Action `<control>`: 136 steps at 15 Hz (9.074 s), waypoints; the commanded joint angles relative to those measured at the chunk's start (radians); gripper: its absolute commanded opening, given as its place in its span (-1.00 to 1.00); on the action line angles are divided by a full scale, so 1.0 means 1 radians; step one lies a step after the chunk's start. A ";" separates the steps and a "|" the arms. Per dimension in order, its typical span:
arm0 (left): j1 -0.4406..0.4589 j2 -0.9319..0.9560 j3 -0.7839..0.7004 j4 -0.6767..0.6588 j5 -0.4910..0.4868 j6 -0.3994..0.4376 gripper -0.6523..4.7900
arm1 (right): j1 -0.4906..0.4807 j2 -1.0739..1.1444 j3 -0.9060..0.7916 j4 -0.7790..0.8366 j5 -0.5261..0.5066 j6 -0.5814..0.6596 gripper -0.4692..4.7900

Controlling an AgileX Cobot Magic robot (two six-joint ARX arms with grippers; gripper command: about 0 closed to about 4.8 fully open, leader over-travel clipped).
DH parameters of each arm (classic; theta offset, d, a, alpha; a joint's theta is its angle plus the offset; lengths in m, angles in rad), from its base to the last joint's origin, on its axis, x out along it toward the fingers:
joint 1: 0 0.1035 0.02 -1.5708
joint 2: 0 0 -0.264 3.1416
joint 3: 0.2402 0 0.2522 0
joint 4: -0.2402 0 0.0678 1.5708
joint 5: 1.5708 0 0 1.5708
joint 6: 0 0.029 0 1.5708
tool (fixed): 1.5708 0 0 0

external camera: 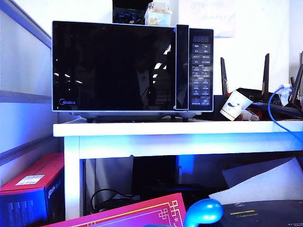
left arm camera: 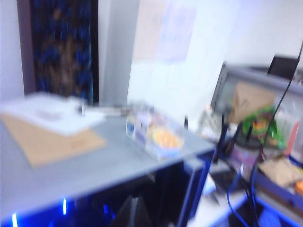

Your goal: Open the microwave door, place the box of snacks from the top of the microwave inside, then close the microwave door.

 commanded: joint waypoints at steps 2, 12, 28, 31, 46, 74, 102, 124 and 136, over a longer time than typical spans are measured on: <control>-0.002 0.002 0.008 0.077 0.018 -0.011 -0.78 | 0.000 0.086 0.011 0.046 0.024 -0.063 -0.82; -0.002 0.018 0.007 0.070 0.014 0.014 -0.78 | 0.177 0.331 0.011 0.303 0.291 -0.063 0.83; -0.002 0.023 0.006 0.068 0.018 0.025 -0.78 | 0.324 0.634 0.085 0.614 0.724 -0.064 0.81; -0.002 0.023 0.006 0.059 0.019 0.032 -0.78 | 0.319 0.677 0.108 0.615 0.732 -0.064 0.73; -0.002 0.023 0.006 0.026 0.015 0.058 -0.78 | 0.295 0.683 0.113 0.613 0.690 -0.090 -0.27; -0.002 0.027 0.006 0.039 0.011 0.058 -0.78 | 0.026 0.354 0.114 0.226 0.277 -0.248 0.53; -0.002 0.027 0.006 0.016 0.011 0.057 -0.78 | 0.047 0.402 0.115 0.165 -0.389 -0.145 0.53; -0.002 0.027 0.006 0.016 0.012 0.057 -0.78 | 0.060 0.388 0.121 0.256 -0.797 0.205 0.47; -0.002 0.027 0.006 0.015 0.014 0.056 -0.78 | 0.090 0.390 0.121 0.166 -0.826 0.208 0.85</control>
